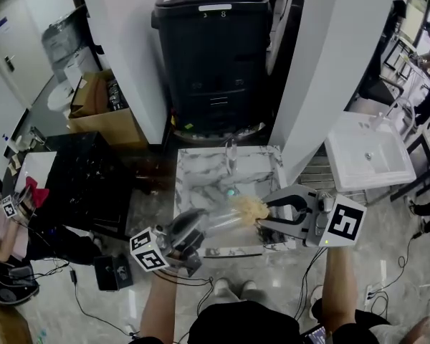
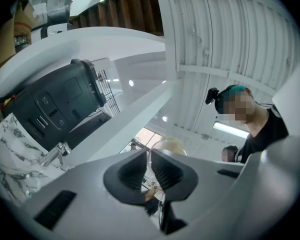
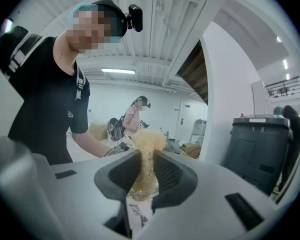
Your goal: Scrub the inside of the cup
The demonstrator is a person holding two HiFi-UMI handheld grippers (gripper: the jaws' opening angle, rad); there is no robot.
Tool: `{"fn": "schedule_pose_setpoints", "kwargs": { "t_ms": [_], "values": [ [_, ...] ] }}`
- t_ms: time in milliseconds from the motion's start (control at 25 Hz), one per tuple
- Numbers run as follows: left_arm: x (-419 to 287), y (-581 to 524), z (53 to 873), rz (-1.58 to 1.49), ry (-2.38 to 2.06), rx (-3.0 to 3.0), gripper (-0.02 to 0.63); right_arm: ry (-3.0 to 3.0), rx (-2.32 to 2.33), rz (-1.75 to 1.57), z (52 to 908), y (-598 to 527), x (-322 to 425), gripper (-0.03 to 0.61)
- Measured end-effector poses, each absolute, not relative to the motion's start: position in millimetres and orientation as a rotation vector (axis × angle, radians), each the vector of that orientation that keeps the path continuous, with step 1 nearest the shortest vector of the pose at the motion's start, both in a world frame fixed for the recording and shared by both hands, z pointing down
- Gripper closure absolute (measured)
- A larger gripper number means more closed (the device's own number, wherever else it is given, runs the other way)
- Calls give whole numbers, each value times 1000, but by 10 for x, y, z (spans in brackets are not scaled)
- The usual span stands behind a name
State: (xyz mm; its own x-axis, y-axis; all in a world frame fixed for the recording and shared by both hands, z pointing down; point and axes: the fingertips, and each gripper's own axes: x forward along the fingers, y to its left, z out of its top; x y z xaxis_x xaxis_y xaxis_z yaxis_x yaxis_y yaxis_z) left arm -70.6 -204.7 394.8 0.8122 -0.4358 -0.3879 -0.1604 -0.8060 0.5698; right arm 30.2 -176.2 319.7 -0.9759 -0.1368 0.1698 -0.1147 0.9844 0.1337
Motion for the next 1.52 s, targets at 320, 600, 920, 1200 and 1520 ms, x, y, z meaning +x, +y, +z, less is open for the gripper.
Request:
{"fn": "schedule_pose_setpoints", "kwargs": {
  "t_ms": [320, 600, 920, 1200, 1520],
  "values": [
    [-684, -1817, 3848, -711, -319, 2531, 584, -2793, 169, -116, 3659, -2201, 485, 492],
    [-811, -2069, 3798, -800, -468, 2444, 584, -2851, 217, 117, 4220, -1952, 468, 492],
    [-830, -2236, 3977, -706, -623, 2399, 584, -3012, 445, 3, 3842, -1607, 397, 492],
    [-765, -2137, 4063, -690, -616, 2384, 584, -2968, 791, -116, 3662, -1800, 519, 492],
    [-809, -1979, 3948, -731, -526, 2428, 584, -2943, 766, -185, 3508, -1955, 723, 492]
  ]
}}
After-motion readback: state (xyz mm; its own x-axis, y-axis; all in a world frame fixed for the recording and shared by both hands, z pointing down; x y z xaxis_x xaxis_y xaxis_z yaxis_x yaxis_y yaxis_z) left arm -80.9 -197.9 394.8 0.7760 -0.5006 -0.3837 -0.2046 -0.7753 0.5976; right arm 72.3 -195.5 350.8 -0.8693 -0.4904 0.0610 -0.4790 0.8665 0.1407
